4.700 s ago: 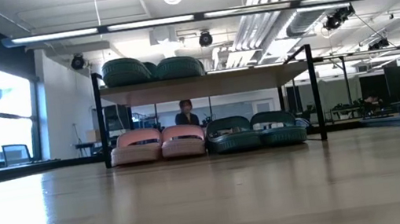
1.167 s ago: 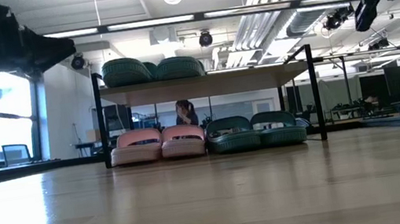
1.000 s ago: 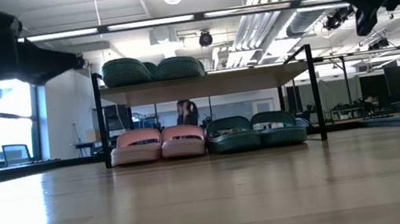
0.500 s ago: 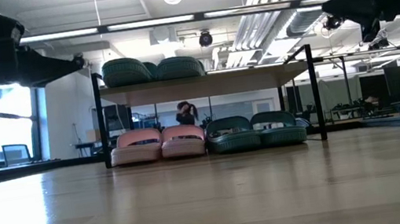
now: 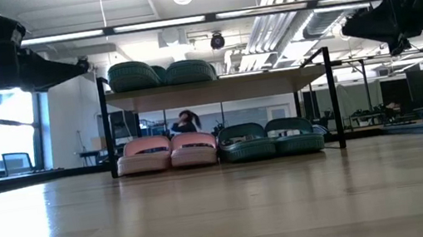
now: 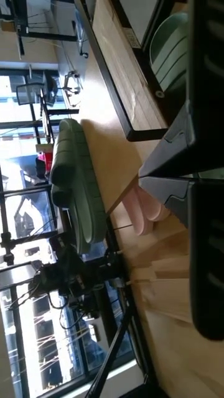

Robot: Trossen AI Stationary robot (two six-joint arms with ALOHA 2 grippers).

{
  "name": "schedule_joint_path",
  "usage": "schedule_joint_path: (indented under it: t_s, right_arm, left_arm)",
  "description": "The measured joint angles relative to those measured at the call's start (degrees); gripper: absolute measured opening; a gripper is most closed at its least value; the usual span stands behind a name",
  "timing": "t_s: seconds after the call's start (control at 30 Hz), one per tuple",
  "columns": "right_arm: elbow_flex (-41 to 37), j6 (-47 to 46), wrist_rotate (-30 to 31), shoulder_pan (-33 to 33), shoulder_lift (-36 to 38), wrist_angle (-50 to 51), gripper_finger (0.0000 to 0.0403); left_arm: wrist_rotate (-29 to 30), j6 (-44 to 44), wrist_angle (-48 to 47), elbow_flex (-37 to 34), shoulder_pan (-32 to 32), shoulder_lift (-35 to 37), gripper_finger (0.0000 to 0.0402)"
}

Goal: Pick and place slides into the shelf
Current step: Return to Home Position

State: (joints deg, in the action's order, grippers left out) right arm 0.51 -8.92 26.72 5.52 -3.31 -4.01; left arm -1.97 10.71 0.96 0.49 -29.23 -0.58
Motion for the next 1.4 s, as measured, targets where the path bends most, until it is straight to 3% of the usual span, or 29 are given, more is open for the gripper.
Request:
schedule_joint_path:
  t_s: [0.23, 1.4]
  right_arm:
    - [0.0, 0.0, -0.1, 0.0, 0.0, 0.0, 0.0]
    - [0.0, 0.0, -0.1, 0.0, 0.0, -0.1, 0.0]
  left_arm:
    - [0.0, 0.0, 0.0, 0.0, 0.0, 0.0, 0.0073]
    - [0.0, 0.0, 0.0, 0.0, 0.0, 0.0, 0.0074]
